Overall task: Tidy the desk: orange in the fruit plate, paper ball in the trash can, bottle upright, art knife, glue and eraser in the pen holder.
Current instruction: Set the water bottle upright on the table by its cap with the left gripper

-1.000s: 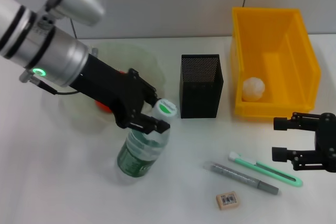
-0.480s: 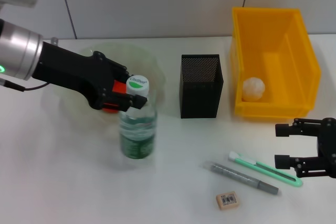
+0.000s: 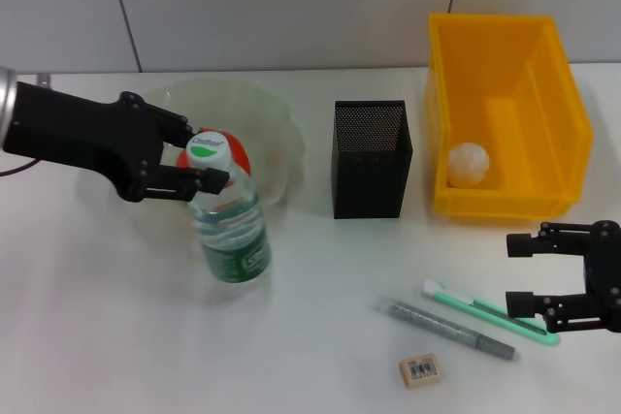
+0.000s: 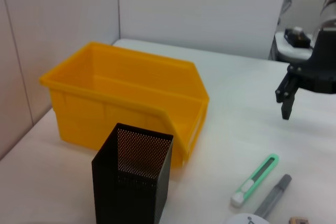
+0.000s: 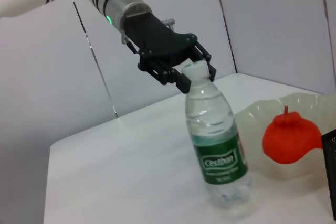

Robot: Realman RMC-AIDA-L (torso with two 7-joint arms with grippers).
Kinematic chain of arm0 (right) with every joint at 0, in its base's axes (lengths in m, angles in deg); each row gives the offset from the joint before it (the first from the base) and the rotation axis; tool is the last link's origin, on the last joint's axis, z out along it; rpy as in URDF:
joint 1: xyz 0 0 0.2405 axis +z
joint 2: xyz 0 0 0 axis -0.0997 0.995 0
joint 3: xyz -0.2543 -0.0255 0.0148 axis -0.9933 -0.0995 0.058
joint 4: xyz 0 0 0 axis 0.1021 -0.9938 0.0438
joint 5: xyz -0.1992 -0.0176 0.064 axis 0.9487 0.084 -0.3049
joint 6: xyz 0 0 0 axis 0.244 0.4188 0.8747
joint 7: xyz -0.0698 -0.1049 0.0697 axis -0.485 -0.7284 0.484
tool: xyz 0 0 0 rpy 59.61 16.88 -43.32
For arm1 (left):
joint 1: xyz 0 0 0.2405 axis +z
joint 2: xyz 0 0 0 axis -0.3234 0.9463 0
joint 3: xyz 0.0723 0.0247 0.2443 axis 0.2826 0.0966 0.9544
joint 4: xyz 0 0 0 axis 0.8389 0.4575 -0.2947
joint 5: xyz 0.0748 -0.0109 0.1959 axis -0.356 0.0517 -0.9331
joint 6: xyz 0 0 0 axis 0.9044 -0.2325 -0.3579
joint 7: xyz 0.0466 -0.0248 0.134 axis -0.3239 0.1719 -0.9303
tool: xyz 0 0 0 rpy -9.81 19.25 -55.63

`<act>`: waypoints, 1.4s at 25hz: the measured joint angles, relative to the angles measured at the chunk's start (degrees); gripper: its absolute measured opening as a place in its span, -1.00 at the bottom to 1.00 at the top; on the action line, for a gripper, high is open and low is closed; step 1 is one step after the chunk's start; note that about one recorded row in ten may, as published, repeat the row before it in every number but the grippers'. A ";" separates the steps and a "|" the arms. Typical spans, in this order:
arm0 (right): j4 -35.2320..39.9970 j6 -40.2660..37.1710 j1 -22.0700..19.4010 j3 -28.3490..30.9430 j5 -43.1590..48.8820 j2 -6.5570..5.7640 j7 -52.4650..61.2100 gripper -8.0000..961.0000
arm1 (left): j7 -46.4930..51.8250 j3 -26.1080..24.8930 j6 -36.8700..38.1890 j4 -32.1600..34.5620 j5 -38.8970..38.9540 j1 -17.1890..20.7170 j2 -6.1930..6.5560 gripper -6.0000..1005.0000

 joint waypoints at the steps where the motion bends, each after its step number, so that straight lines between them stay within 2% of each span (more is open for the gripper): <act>1: 0.03 -0.01 0.00 0.00 0.02 0.00 -0.01 0.63 | -0.02 -0.04 0.21 0.01 0.61 0.44 0.23 -0.05; 2: 0.07 -0.03 0.00 0.00 0.05 0.01 -0.01 0.63 | -0.05 -0.05 0.92 0.01 2.28 1.63 0.86 -0.05; 9: -0.03 -0.14 0.00 -1.19 0.15 0.01 -0.01 0.63 | 0.02 -0.47 1.46 0.01 4.30 4.65 2.07 -0.04; 17: -0.11 -0.15 0.64 -3.05 0.16 0.60 -1.05 0.63 | -1.01 -5.83 1.30 0.79 4.41 8.76 2.86 -0.03; 26: -0.13 -0.16 0.81 -3.08 0.17 1.26 -2.19 0.63 | -1.17 -8.33 0.29 0.89 4.32 10.85 3.67 -0.02; 35: -0.11 -0.15 0.73 -3.08 0.17 1.47 -2.23 0.63 | -1.25 -8.42 -5.37 0.89 4.17 11.62 4.13 -0.01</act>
